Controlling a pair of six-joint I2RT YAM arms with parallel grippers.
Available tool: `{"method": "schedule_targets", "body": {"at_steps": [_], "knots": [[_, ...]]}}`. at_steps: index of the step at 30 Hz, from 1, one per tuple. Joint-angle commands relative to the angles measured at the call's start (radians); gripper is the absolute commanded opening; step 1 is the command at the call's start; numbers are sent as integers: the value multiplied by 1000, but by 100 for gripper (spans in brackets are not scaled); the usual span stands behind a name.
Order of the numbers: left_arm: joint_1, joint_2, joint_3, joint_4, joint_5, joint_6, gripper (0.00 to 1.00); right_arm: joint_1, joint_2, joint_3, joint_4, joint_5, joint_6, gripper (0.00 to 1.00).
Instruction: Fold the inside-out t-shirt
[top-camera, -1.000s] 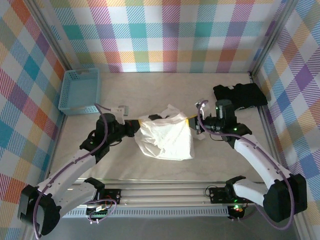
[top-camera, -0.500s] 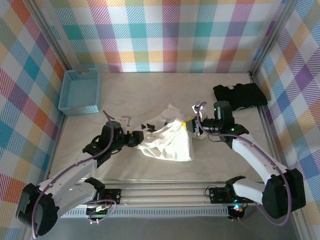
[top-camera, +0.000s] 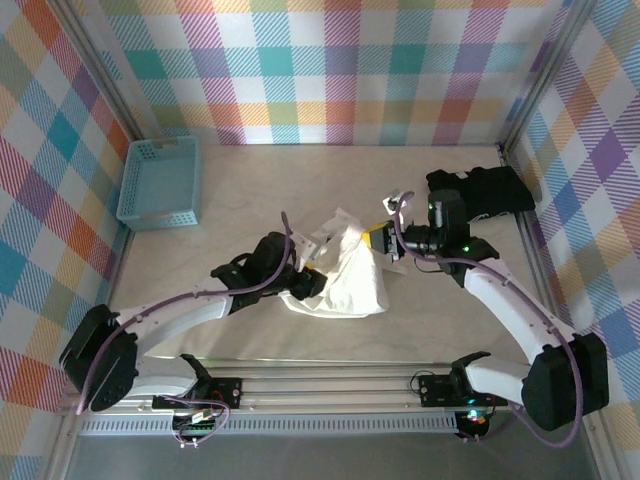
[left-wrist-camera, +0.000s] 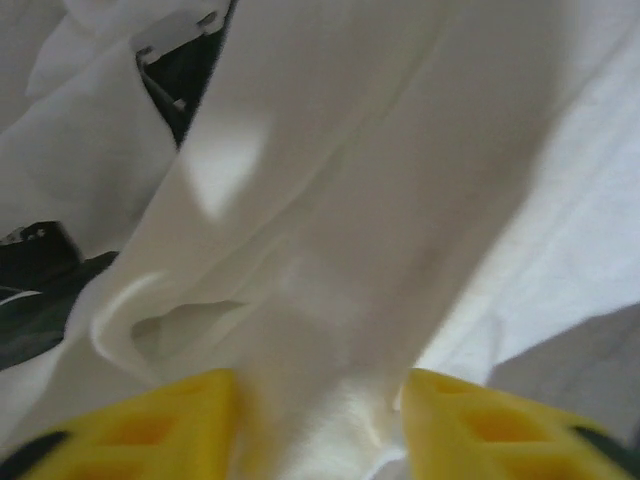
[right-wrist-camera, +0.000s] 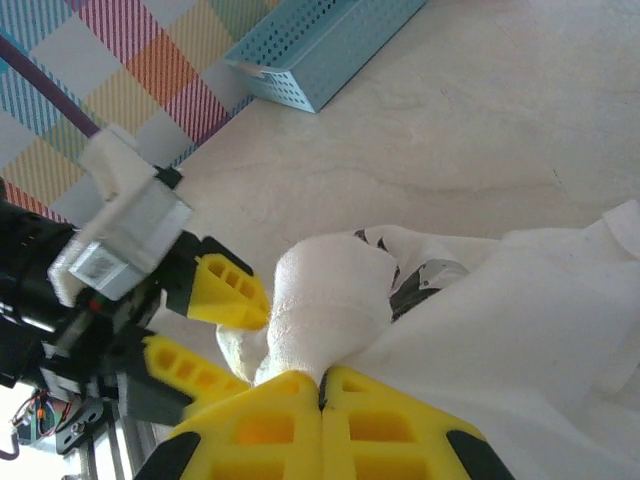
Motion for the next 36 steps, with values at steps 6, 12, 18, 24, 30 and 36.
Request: {"method": "schedule_targets", "body": {"at_steps": [6, 12, 18, 24, 30, 36], "knots": [[33, -21, 145, 190, 104, -225, 0, -2, 303, 455, -351, 538, 40, 30], [100, -134, 144, 159, 72, -463, 0, 126, 120, 319, -262, 644, -72, 51], [124, -211, 139, 122, 38, -513, 0, 379, -28, -21, -81, 450, 26, 65], [124, -218, 164, 87, 47, -512, 0, 506, 97, -183, 232, 530, 137, 69], [125, -227, 160, 76, 35, -514, 0, 506, 304, -116, 404, 684, 130, 54], [135, -251, 215, -3, -8, -492, 0, 466, 115, -49, 133, 858, -36, 0]]}}
